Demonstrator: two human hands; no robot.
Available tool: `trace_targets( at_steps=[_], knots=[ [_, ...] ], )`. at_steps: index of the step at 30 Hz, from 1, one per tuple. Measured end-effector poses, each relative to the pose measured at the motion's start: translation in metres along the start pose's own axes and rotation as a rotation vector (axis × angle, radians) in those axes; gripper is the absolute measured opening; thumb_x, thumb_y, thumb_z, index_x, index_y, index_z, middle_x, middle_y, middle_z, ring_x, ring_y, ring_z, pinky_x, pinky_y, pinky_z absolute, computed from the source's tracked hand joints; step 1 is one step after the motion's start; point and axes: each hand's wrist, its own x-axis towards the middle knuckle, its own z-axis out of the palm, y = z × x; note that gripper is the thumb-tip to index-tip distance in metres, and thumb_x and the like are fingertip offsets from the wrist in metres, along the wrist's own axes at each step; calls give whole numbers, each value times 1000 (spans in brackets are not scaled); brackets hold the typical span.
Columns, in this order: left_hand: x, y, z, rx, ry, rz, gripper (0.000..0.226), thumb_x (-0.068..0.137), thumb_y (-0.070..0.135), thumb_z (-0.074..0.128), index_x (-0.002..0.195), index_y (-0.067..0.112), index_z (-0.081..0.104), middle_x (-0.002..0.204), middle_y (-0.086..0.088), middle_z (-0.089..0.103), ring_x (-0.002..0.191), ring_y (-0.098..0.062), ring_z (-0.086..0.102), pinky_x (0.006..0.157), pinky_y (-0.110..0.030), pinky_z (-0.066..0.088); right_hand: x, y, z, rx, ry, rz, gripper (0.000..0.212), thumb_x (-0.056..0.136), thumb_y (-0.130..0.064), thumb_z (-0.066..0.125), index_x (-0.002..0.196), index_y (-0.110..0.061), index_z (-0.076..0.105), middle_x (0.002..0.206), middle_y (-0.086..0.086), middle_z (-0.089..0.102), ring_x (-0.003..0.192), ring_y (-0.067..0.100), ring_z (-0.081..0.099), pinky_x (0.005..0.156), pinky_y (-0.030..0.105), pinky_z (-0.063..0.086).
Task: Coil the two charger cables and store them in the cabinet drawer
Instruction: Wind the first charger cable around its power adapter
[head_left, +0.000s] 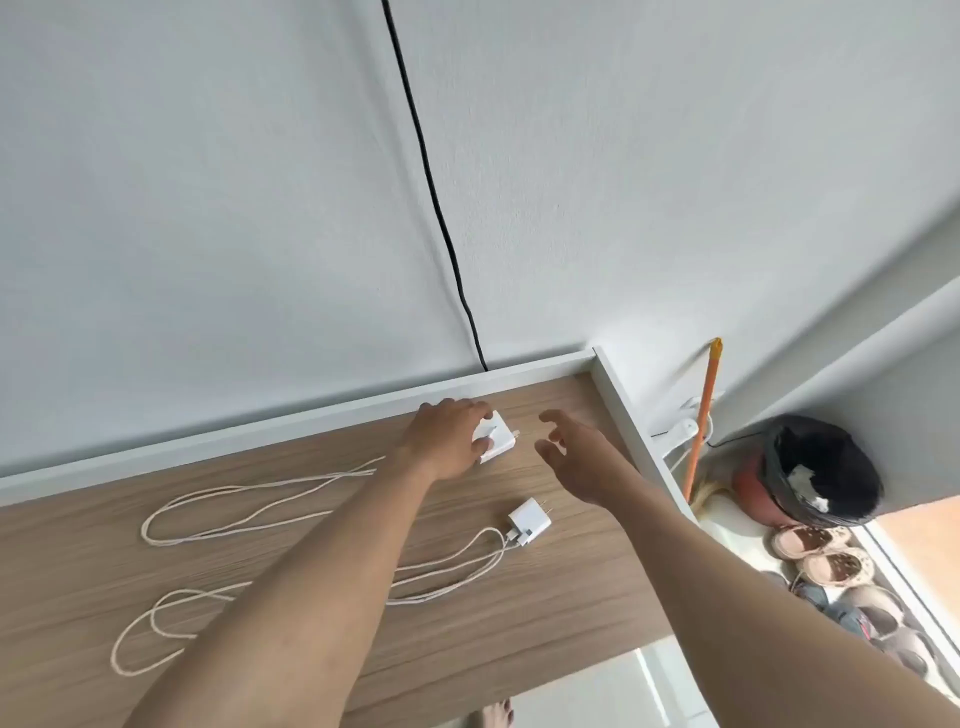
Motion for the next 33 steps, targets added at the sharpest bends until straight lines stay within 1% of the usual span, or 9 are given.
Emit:
trace_targets(
  at_steps=[4, 10, 15, 20, 22, 25, 28, 31, 33],
  knots=[
    [15, 10, 9, 84, -17, -18, 49, 94, 42, 52, 137, 20, 43, 140, 0, 49, 128, -25, 43, 101, -44, 36, 7, 8, 0, -8, -32, 19, 41, 98, -34, 48, 137, -25, 40, 129, 4, 56, 117, 19, 54, 97, 35, 45],
    [37, 19, 22, 173, 18, -31, 54, 88, 47, 58, 133, 19, 46, 134, 1, 53, 123, -25, 46, 96, -43, 38, 11, 19, 1, 14, -31, 18, 41, 97, -34, 49, 136, -23, 42, 128, 4, 57, 115, 18, 55, 96, 34, 45],
    [47, 19, 36, 182, 39, -82, 65, 81, 51, 65, 134, 19, 46, 131, 0, 54, 121, -25, 49, 94, -42, 40, 13, 32, 1, 7, -41, 26, 41, 98, -35, 47, 137, -23, 42, 130, 4, 56, 115, 19, 55, 94, 31, 44],
    [56, 14, 50, 175, 13, -152, 72, 74, 56, 70, 130, 18, 45, 128, -3, 53, 119, -25, 51, 95, -40, 40, 16, 47, 0, -3, -49, 32, 40, 98, -36, 47, 136, -24, 42, 128, 3, 57, 117, 19, 54, 96, 34, 46],
    [62, 14, 55, 179, 7, -160, 72, 75, 54, 70, 130, 16, 44, 130, -4, 53, 120, -26, 51, 97, -40, 40, 18, 53, -3, -11, -40, 40, 40, 98, -36, 47, 135, -25, 42, 127, 3, 57, 117, 19, 54, 97, 34, 45],
    [66, 16, 56, 191, 18, -168, 65, 78, 49, 68, 128, 13, 46, 130, -6, 52, 119, -27, 51, 96, -39, 39, 17, 57, -9, -12, -23, 52, 39, 97, -36, 47, 135, -25, 43, 127, 2, 58, 116, 18, 54, 95, 31, 45],
    [63, 15, 55, 128, 52, -152, 61, 78, 48, 67, 126, 13, 51, 125, -5, 52, 115, -26, 52, 93, -37, 40, 14, 57, -14, -3, -6, 62, 40, 97, -36, 47, 135, -25, 43, 127, 0, 57, 115, 18, 55, 93, 30, 44],
    [53, 11, 46, -66, 89, -151, 63, 74, 46, 70, 126, 15, 52, 120, -2, 53, 111, -24, 55, 89, -38, 47, 11, 50, -18, 3, 8, 54, 39, 97, -37, 47, 134, -24, 43, 127, 1, 57, 114, 18, 55, 93, 31, 45],
    [44, 11, 32, -193, 137, -186, 65, 72, 44, 72, 128, 17, 52, 121, 1, 53, 110, -24, 56, 90, -39, 47, 7, 37, -18, 15, 16, 37, 39, 98, -37, 46, 135, -25, 42, 128, 2, 57, 116, 18, 54, 96, 34, 45]
  ],
)
